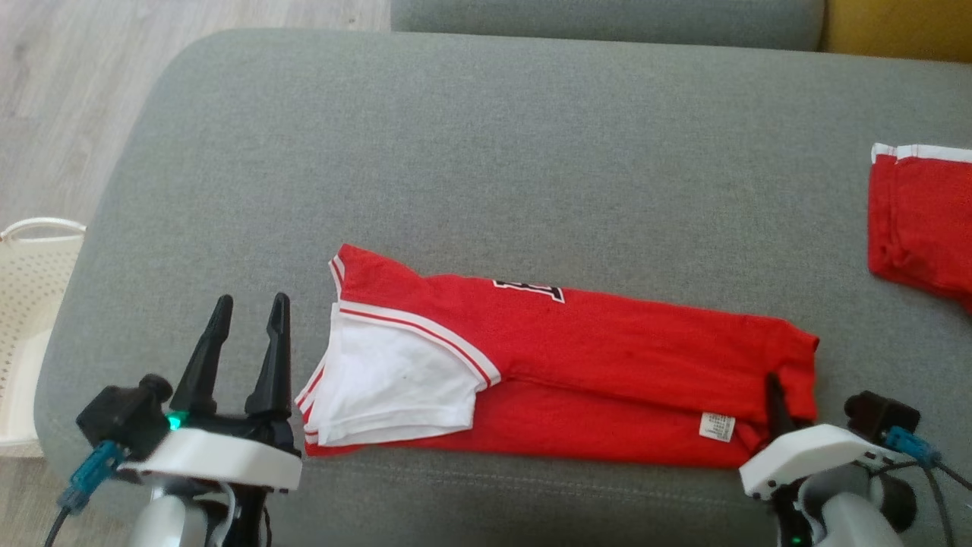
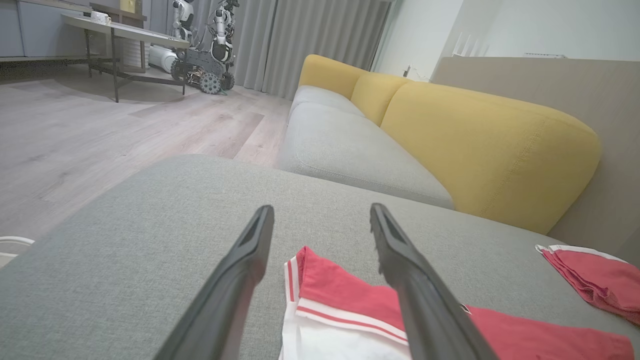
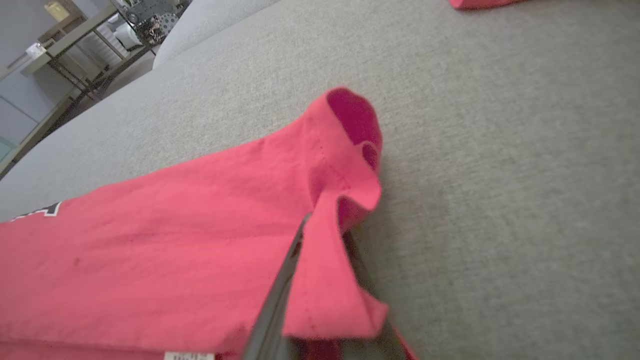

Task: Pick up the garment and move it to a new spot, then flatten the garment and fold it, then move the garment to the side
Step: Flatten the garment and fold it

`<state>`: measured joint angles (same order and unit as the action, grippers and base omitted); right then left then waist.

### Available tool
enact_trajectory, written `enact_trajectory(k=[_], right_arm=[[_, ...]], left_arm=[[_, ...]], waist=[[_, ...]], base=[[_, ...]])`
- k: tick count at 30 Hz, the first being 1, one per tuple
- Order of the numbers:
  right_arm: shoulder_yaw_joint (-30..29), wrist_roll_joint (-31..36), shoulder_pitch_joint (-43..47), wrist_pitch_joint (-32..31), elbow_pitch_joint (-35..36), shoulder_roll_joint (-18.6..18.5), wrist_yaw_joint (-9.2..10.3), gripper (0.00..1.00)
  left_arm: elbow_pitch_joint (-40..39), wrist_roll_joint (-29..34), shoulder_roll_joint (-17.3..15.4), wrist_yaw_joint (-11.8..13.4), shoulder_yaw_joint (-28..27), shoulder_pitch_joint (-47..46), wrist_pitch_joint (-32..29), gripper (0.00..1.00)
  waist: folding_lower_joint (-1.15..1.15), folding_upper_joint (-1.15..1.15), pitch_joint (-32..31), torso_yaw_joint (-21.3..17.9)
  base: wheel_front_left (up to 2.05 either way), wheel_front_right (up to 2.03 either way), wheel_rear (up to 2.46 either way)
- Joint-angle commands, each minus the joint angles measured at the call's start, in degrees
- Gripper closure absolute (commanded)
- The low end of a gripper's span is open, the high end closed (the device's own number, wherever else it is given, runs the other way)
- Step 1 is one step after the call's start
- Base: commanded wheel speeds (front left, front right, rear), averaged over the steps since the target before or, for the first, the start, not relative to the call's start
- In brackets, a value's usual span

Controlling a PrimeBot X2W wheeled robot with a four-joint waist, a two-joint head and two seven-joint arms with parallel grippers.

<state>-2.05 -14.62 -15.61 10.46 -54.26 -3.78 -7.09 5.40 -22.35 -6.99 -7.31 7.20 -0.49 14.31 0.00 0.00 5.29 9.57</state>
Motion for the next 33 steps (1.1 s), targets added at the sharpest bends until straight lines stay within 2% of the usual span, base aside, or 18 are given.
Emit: enact_trajectory(k=[1, 7, 13, 18, 24, 33], right_arm=[[0.6, 1.9, -1.4, 0.5, 0.5, 0.1, -0.40, 1.00], [-7.2, 9.5, -3.1, -0.3, 2.7, -3.3, -0.40, 1.00], [-14.1, 16.6, -2.8, -5.1, 7.7, -6.4, -0.40, 1.00], [-17.4, 20.5, -1.8, -9.0, 12.6, -6.5, -0.40, 1.00], [-14.7, 20.4, 0.3, -12.5, 19.2, -3.7, -0.40, 1.00], [-2.6, 13.3, 4.7, -20.8, 33.5, -0.1, -0.40, 1.00]], left_arm=[[-1.8, -0.1, -0.8, -0.2, -2.2, -2.1, 0.7, 0.00], [-1.8, -0.1, -0.4, -0.2, -2.1, -1.5, 0.7, 0.00], [-1.8, 0.0, -0.1, -0.2, -1.9, -0.8, 0.7, 0.00], [-1.6, -0.1, 0.1, -0.2, -2.1, -0.4, 0.7, 0.00], [-1.4, 0.0, 0.5, -0.2, -2.1, 0.2, 0.7, 0.00], [-1.3, 0.1, 1.1, -0.2, -2.1, 0.5, 0.7, 0.00]], waist=[[0.00, 0.00, -0.3, -0.1], [0.00, 0.00, -1.4, -0.2], [0.00, 0.00, -2.0, -0.2], [0.00, 0.00, -2.7, -0.2], [0.00, 0.00, -3.9, -0.6], [0.00, 0.00, -5.1, -1.4]], base=[[0.00, 0.00, 0.00], [0.00, 0.00, 0.00], [0.00, 0.00, 0.00], [0.00, 0.00, 0.00], [0.00, 0.00, 0.00], [0.00, 0.00, 0.00]])
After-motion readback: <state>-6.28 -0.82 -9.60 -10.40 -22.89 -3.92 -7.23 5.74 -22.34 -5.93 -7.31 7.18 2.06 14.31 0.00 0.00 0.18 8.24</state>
